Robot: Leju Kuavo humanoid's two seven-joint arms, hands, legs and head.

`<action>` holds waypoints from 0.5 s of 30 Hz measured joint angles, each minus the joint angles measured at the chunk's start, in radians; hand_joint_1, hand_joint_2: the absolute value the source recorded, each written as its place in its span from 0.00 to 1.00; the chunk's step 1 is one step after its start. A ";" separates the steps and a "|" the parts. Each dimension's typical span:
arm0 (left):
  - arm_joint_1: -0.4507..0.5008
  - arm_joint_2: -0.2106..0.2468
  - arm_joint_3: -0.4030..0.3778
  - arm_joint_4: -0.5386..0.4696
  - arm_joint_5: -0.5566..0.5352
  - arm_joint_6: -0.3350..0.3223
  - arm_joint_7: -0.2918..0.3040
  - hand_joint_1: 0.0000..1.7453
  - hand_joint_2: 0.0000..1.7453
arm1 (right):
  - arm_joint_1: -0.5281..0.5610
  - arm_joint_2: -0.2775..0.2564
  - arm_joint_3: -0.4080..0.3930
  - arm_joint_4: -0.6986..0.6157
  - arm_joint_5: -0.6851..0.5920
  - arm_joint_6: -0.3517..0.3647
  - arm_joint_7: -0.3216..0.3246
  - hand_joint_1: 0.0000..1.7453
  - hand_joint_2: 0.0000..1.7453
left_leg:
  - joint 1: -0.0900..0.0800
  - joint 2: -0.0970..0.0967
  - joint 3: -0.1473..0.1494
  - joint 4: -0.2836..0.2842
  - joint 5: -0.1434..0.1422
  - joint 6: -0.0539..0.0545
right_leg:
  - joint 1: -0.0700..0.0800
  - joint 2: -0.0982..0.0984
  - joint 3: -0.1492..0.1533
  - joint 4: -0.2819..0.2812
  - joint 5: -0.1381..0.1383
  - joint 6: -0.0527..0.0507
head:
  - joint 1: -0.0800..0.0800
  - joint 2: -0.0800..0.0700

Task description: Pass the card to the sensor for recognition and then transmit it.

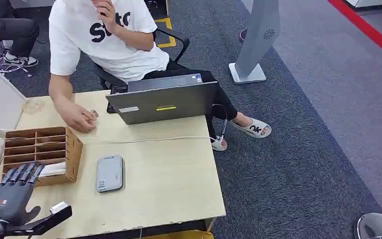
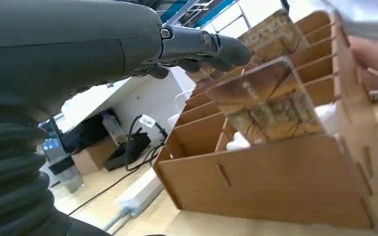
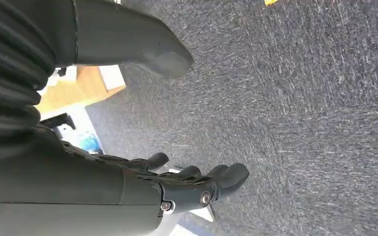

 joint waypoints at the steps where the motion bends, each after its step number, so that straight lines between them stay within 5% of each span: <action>1: 0.003 0.000 0.002 0.004 -0.003 -0.001 0.000 0.00 1.00 | 0.000 0.000 0.000 0.000 0.000 0.000 0.000 0.00 1.00 | 0.000 0.000 0.000 0.000 0.000 0.000 | 0.000 0.000 0.000 0.000 0.000 0.000 | 0.000 0.000; 8: 0.012 0.000 0.022 0.023 -0.007 -0.018 0.006 0.00 1.00 | 0.000 0.001 0.000 0.000 0.003 -0.001 0.001 0.00 1.00 | 0.000 0.000 0.000 0.000 0.000 0.000 | 0.000 0.000 0.000 0.000 0.000 0.000 | 0.000 0.000; 15: -0.018 -0.021 0.026 0.055 -0.080 0.045 0.000 0.00 1.00 | -0.001 0.001 0.000 0.000 0.011 -0.001 -0.003 0.00 1.00 | 0.000 0.000 0.000 0.000 0.000 0.000 | 0.000 0.000 0.000 0.000 0.000 0.000 | 0.000 0.000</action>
